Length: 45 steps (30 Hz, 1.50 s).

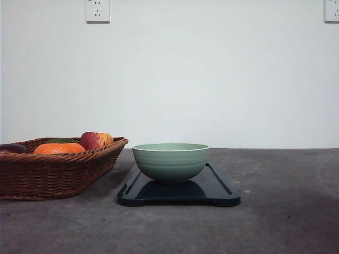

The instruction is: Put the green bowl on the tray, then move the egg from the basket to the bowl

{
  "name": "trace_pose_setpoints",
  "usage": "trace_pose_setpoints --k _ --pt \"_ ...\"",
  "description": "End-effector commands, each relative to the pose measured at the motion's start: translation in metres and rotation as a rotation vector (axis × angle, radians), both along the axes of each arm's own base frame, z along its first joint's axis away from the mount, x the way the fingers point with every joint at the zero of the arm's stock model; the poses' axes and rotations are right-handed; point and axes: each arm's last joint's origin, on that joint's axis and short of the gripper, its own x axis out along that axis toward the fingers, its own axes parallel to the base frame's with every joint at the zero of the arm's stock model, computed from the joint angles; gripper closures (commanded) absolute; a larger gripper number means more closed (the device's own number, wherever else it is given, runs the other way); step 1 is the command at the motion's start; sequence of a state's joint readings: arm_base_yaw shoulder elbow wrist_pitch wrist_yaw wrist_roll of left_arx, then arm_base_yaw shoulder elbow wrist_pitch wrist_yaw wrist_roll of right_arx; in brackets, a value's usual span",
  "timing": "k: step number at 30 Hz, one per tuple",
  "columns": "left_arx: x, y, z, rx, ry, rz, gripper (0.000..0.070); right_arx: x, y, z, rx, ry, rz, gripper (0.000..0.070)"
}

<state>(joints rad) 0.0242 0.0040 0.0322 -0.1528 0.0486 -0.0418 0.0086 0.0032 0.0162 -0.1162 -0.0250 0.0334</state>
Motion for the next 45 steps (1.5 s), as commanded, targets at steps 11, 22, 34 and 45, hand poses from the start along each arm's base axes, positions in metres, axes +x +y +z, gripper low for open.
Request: trace_pose_setpoints --k 11,22,34,45 --pt "0.0011 0.0002 -0.0052 -0.001 0.006 0.001 0.0700 0.0003 0.0002 -0.0002 0.011 -0.007 0.001 0.0684" --pt "0.0011 0.0002 -0.0052 -0.001 0.007 0.001 0.0700 0.0003 0.0002 -0.0002 0.011 -0.007 0.001 0.0684" --pt "0.0011 0.0002 -0.0052 -0.001 0.007 0.001 0.0700 0.0003 0.0002 -0.0002 0.011 -0.007 0.001 0.0684" --pt "0.0011 0.0002 -0.0052 -0.001 0.007 0.001 0.0700 0.0003 0.0002 -0.0002 0.011 -0.007 0.001 0.0684"
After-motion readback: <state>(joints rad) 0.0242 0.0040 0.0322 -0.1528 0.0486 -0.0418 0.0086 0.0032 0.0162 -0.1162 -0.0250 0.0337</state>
